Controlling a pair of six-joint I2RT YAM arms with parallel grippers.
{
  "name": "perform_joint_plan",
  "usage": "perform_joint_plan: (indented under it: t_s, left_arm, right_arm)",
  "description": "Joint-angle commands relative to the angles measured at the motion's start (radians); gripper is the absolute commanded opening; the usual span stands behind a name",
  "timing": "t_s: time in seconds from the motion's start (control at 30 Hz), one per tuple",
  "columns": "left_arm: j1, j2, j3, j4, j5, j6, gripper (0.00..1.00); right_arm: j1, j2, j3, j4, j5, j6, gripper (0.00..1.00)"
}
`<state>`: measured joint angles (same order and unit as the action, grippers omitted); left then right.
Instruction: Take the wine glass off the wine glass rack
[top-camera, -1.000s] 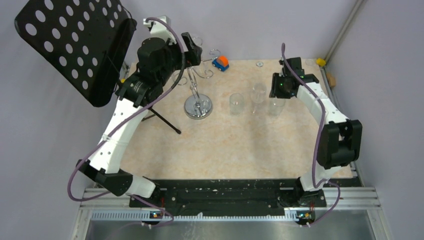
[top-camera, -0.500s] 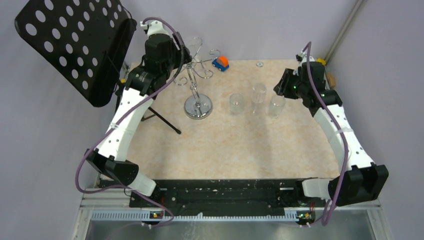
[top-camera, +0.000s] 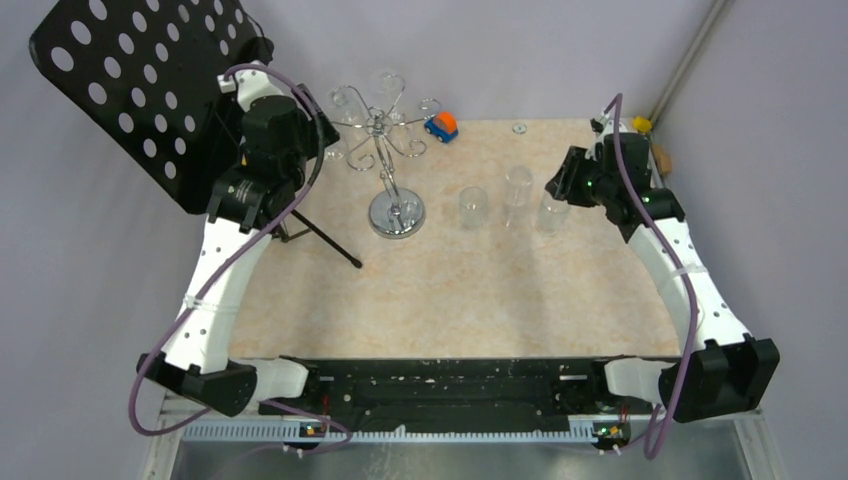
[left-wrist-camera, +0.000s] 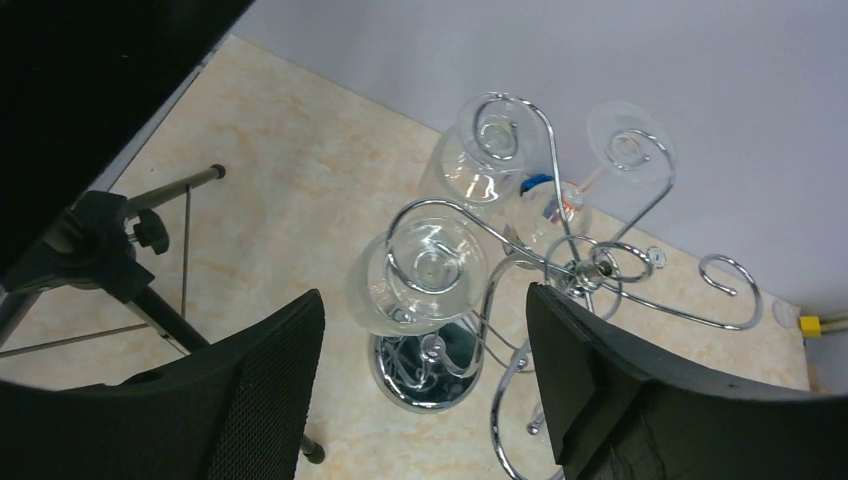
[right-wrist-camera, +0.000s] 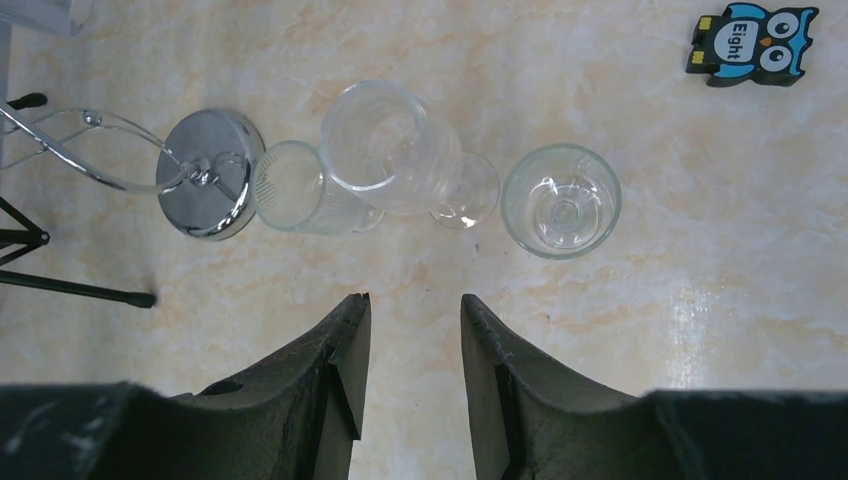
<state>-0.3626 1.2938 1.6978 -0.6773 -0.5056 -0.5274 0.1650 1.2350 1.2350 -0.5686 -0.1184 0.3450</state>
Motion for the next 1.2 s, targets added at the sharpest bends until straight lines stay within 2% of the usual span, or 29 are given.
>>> perform_joint_plan:
  t_s: [0.0,0.17,0.43,1.0,1.07,1.17]
  left_arm:
    - [0.043,0.021,-0.008,-0.030,0.033,-0.028,0.78]
    - [0.077,0.039,-0.031,-0.020,0.066,-0.040,0.78]
    - [0.096,0.053,-0.070,0.014,0.107,-0.061,0.67]
    - [0.115,0.008,-0.203,0.192,0.069,-0.073,0.73]
    - [0.119,0.004,-0.210,0.207,0.074,-0.079,0.70]
    - [0.127,0.008,-0.212,0.220,0.090,-0.091,0.61]
  right_arm:
    - [-0.005,-0.038,-0.013,0.026,-0.013,0.009,0.40]
    - [-0.006,-0.044,-0.016,0.025,-0.010,0.006,0.40]
    - [-0.005,-0.046,-0.018,0.025,-0.009,0.003,0.40]
    - [-0.005,-0.052,-0.020,0.026,0.000,-0.003,0.40]
    - [-0.005,-0.052,-0.021,0.028,-0.001,-0.004,0.40]
    - [-0.005,-0.052,-0.025,0.029,0.000,-0.004,0.40]
